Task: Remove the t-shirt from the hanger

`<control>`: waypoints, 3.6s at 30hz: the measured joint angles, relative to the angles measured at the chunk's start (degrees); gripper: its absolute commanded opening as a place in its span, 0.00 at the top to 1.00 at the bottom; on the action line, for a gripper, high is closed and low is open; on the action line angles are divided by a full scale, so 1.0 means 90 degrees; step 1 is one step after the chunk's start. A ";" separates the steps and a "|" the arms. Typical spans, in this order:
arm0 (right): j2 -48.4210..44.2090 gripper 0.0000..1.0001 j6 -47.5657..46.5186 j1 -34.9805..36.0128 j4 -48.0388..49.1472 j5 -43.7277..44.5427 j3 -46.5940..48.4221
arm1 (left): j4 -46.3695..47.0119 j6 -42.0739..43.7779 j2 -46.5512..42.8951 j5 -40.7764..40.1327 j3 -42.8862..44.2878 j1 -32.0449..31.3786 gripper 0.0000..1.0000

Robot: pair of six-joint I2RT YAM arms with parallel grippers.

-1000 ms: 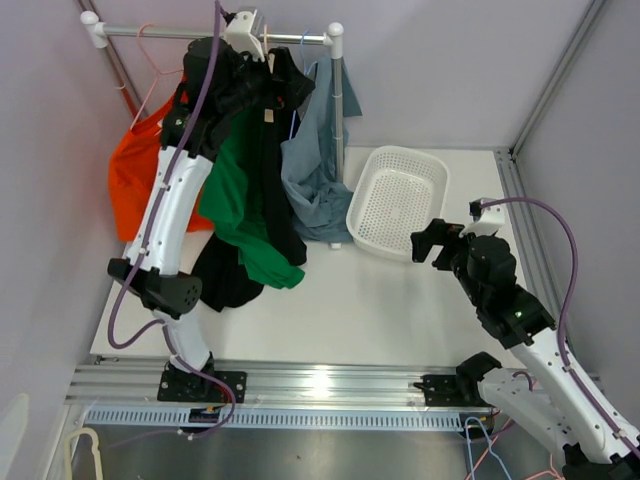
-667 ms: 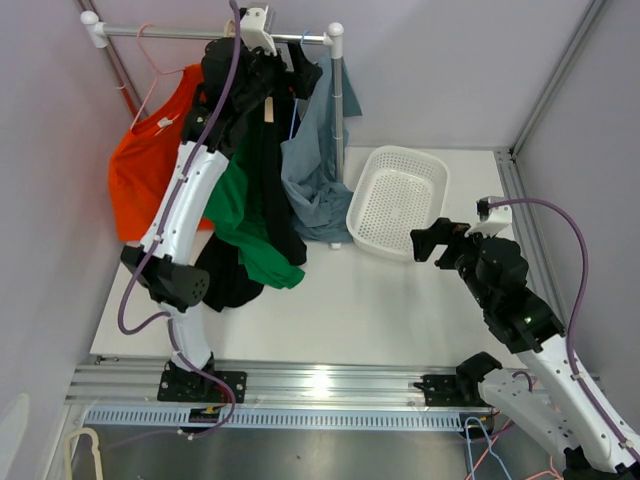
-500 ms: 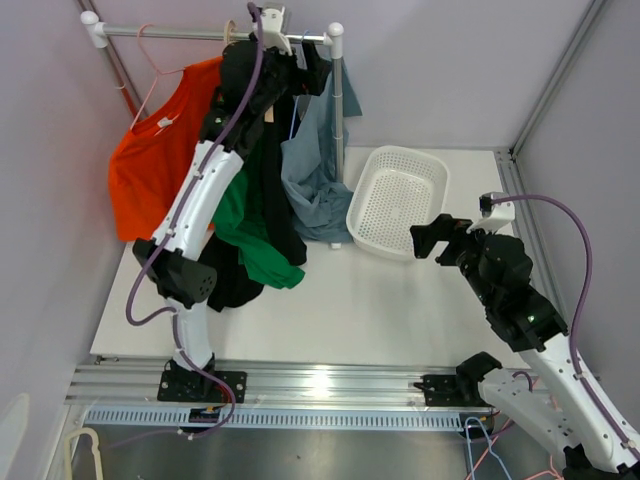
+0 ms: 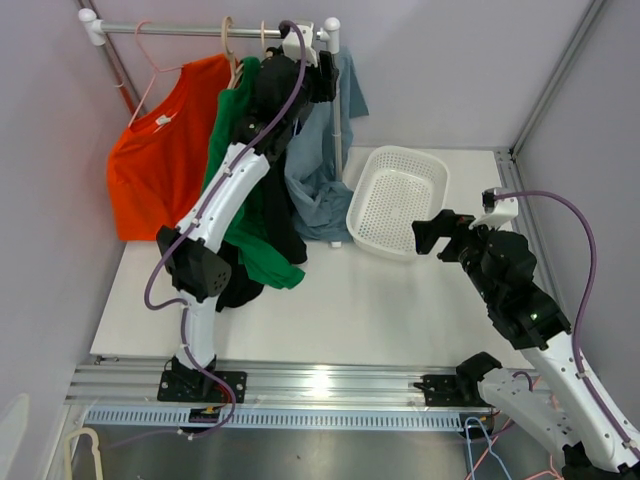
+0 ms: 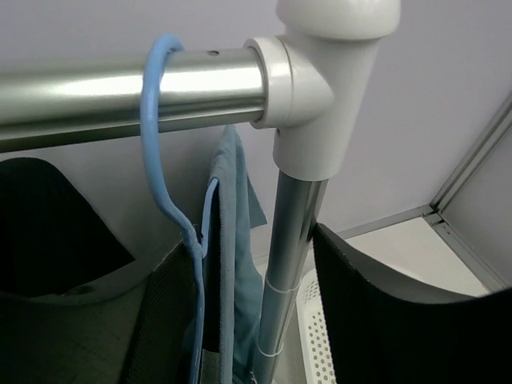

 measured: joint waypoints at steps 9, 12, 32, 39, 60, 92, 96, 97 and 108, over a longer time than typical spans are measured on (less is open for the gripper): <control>0.0073 0.01 -0.0019 -0.0022 0.0002 -0.0012 0.0000 | 0.0413 -0.0233 -0.0814 0.0075 -0.1540 0.0124 0.12; 0.0117 0.01 -0.0017 -0.0027 0.0002 -0.0029 0.0000 | 0.0486 -0.0274 -0.1265 0.0483 -0.2188 0.0274 0.10; 0.0102 0.00 -0.0022 -0.0051 -0.0114 -0.0233 0.0148 | 0.0029 -0.0236 -0.0481 0.0216 -0.0248 0.0323 0.37; 0.0175 0.00 -0.0068 -0.0051 -0.0165 -0.0291 0.0427 | -0.0136 -0.0233 -0.0104 0.0158 -0.0075 0.0323 0.99; 0.0245 0.01 -0.0138 0.0012 -0.0202 -0.1282 0.0345 | -0.0780 -0.0260 -0.2013 -0.0403 -0.0831 0.0233 0.99; 0.4918 1.00 -0.2057 0.4872 0.4405 -0.1173 0.0403 | -0.3764 -0.3366 -0.5243 -0.3429 -0.3519 -0.1515 0.99; 0.4597 1.00 -0.1921 0.5496 0.4218 -0.0619 0.0323 | -0.3723 -0.3106 -0.5158 -0.3458 -0.3468 -0.1530 0.99; 0.4401 1.00 -0.1843 0.5780 0.4163 -0.0493 0.0243 | -0.3730 -0.3045 -0.5102 -0.3436 -0.3407 -0.1489 0.99; 0.3623 1.00 -0.0483 0.5442 0.3322 0.0151 -0.0874 | -0.4879 -0.2771 -0.5175 -0.2397 -0.2242 -0.2084 0.99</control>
